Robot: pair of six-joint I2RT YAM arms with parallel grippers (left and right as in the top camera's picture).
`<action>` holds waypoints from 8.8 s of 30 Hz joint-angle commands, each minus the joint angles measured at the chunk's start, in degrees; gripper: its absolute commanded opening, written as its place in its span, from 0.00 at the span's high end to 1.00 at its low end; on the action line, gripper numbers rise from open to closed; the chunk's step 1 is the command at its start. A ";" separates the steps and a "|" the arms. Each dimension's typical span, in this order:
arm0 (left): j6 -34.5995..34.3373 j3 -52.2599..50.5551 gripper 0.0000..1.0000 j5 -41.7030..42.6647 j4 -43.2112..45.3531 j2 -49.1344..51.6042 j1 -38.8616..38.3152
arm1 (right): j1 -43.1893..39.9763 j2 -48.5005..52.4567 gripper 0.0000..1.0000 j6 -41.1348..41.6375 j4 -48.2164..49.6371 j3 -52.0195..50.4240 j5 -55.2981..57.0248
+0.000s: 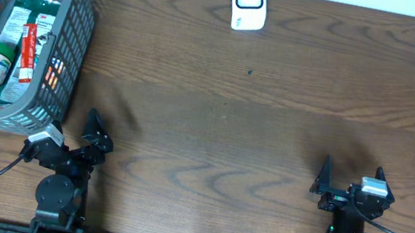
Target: Scan the item barcode
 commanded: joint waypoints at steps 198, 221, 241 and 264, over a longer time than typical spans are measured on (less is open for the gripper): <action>7.13 110.75 0.02 5.25 -58.03 96.15 29.31 | -0.76 -0.11 0.01 0.76 -0.11 -0.07 0.74; 7.56 110.75 0.01 5.31 -51.49 103.41 35.69 | -0.76 -0.11 0.01 0.76 -0.11 -0.07 0.74; 7.52 110.77 0.02 24.90 -52.30 89.96 35.10 | -0.76 -0.11 0.01 0.76 -0.11 -0.07 0.74; 6.64 110.75 0.02 31.21 -63.73 81.29 35.10 | -0.76 -0.11 0.01 0.76 -0.11 -0.07 0.74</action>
